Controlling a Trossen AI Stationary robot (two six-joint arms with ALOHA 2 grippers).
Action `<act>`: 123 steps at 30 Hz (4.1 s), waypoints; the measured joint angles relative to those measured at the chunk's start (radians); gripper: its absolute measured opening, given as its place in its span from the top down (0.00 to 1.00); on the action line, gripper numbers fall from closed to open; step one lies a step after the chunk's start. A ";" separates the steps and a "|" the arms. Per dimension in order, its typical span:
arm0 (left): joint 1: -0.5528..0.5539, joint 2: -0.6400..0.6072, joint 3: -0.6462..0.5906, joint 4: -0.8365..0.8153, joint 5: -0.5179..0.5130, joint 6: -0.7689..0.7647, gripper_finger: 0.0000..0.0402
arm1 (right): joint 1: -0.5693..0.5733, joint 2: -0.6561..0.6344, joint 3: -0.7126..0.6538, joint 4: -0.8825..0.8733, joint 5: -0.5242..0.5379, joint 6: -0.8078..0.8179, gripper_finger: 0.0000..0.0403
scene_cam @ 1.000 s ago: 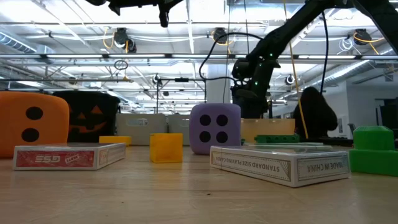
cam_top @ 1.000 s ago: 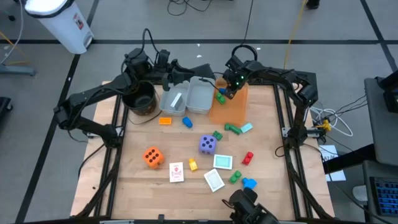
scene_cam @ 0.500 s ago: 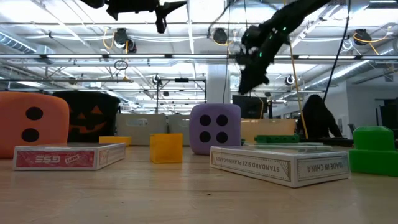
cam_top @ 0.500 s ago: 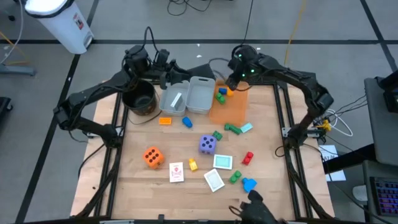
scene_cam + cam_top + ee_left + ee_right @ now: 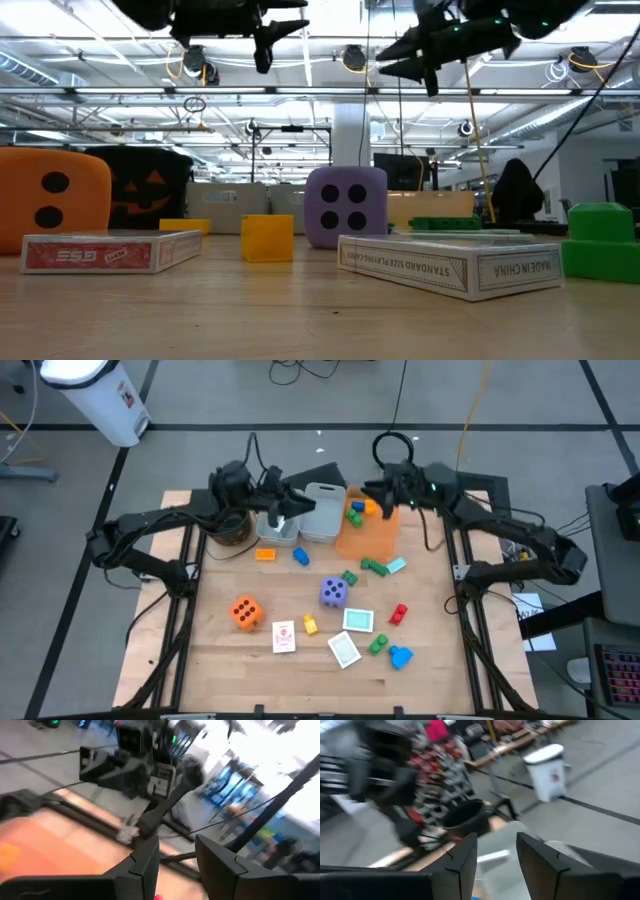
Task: Pick & Place Toys
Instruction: Put the red deck of cards into the left gray bin
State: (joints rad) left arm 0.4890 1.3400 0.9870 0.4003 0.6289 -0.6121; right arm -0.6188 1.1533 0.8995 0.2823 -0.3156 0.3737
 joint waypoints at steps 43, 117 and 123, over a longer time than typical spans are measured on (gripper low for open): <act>-0.732 0.000 0.041 -0.788 -0.629 -0.195 0.67 | 0.778 0.036 -0.252 0.020 0.356 0.164 0.67; -0.974 0.384 0.205 -1.097 -0.680 -1.222 0.14 | 0.778 0.036 -0.252 0.036 0.340 0.038 0.67; -0.974 0.384 0.205 -1.074 -0.757 -1.251 0.07 | 0.778 0.036 -0.252 0.037 0.340 0.030 0.67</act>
State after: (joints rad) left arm -0.4847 1.7241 1.1919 -0.6739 -0.1276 -1.8631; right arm 0.1590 1.1892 0.6472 0.3191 0.0246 0.4033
